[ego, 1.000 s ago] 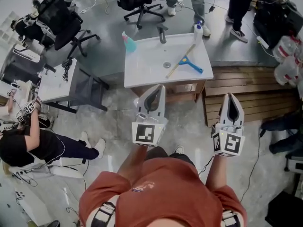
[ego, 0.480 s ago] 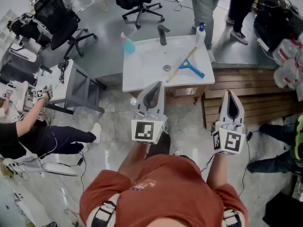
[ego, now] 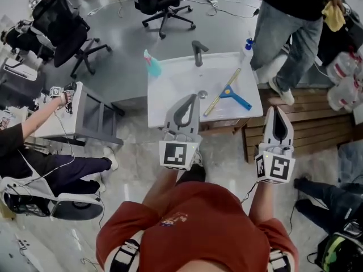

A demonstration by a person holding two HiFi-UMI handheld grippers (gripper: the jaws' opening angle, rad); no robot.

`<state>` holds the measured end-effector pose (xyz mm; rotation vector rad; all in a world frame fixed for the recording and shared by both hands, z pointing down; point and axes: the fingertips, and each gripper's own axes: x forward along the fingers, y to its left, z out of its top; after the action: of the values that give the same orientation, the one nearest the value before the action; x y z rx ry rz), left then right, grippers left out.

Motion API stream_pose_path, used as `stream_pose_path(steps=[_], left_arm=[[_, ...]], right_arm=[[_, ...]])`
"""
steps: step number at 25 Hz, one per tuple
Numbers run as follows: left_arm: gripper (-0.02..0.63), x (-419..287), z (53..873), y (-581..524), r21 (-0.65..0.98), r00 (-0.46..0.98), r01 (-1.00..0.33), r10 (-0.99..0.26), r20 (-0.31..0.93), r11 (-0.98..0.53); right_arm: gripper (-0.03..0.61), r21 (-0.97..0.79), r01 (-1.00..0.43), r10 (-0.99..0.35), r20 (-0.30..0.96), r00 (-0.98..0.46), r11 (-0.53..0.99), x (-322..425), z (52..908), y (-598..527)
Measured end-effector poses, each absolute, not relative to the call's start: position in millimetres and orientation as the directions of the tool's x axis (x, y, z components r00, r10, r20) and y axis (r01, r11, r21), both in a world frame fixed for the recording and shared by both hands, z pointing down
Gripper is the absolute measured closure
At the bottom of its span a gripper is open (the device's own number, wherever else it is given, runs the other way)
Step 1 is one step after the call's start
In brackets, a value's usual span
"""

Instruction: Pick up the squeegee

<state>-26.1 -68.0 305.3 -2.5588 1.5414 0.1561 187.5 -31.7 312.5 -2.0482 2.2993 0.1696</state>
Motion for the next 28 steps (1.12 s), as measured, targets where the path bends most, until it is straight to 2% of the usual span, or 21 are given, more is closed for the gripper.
stream_pose_path(steps=[17,28], left_arm=[[0.595,-86.0,319.8,-248.5,-0.051,0.544,-0.838,-0.827,-0.141,-0.543],[0.595,-68.2,339.2,-288.2,-0.026,0.597,-0.801,-0.794,-0.113,-0.598]], right_arm=[[0.571,0.095,-0.995,-0.997,-0.065,-0.051,0.044,117.7,316.2,-196.9],[0.571,0.101,-0.995,-1.0,-0.004,0.005,-0.006,126.1,338.5,-227.2]])
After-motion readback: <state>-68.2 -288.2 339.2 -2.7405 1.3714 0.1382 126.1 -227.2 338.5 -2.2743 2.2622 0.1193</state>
